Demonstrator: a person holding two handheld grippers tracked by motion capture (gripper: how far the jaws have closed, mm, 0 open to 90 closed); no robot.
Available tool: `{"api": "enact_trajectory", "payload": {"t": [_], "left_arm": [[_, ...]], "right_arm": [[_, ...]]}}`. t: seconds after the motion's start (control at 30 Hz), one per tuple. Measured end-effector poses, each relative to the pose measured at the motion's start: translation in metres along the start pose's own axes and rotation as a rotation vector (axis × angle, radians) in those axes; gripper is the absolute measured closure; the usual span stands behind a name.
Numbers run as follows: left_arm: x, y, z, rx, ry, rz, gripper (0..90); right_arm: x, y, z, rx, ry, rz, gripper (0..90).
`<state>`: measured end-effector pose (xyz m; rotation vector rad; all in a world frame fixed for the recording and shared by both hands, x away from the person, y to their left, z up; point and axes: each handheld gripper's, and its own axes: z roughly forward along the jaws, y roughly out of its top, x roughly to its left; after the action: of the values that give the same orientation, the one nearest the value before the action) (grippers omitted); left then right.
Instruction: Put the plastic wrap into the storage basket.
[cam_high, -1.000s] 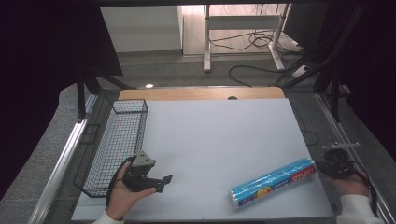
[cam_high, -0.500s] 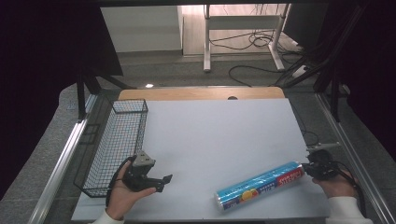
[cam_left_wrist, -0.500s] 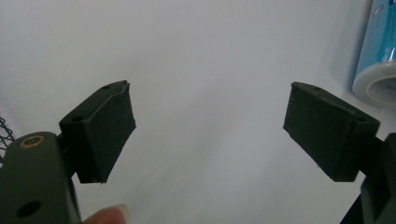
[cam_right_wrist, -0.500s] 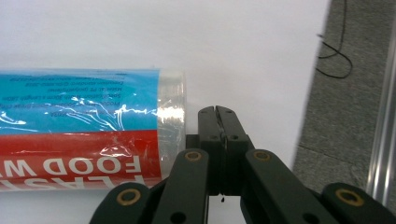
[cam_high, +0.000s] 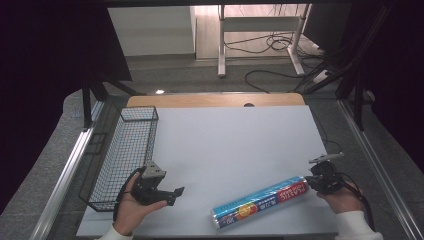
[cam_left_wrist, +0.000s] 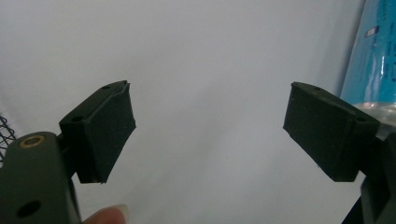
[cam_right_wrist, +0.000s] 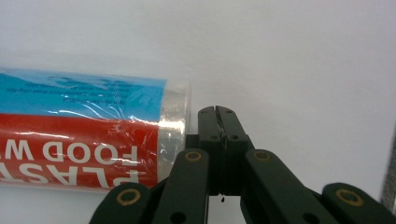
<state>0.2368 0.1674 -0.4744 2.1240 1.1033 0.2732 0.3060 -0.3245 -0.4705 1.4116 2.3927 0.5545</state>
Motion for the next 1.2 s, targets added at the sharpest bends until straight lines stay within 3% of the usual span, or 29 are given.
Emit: {"api": "enact_trajectory", "payload": {"t": [0.47, 0.67, 0.7, 0.87, 1.0, 1.1, 1.2], "left_arm": [[0.0, 0.0, 0.0, -0.001, -0.002, 0.002, 16.3], [-0.003, 0.002, 0.001, -0.001, -0.009, 0.008, 16.3], [-0.006, 0.004, 0.002, -0.002, -0.017, 0.011, 16.2], [-0.018, 0.018, 0.005, -0.013, -0.059, 0.024, 16.0], [-0.042, 0.044, 0.016, -0.003, -0.121, 0.076, 17.1], [-0.06, 0.063, 0.029, 0.019, -0.138, 0.126, 17.5], [-0.072, 0.075, 0.042, 0.054, -0.164, 0.165, 17.5]], "right_arm": [[-0.003, 0.0, 0.002, -0.018, 0.048, -0.002, 89.5], [-0.014, -0.002, -0.004, -0.09, 0.078, 0.014, 89.3], [-0.022, -0.003, -0.006, -0.122, 0.072, 0.025, 89.3], [-0.037, -0.008, -0.011, -0.161, 0.075, 0.055, 89.2], [-0.05, -0.013, -0.013, -0.2, 0.056, 0.082, 75.7], [-0.054, -0.015, -0.012, -0.224, 0.037, 0.104, 61.6], [-0.057, -0.016, -0.01, -0.243, 0.053, 0.123, 51.3]]}}
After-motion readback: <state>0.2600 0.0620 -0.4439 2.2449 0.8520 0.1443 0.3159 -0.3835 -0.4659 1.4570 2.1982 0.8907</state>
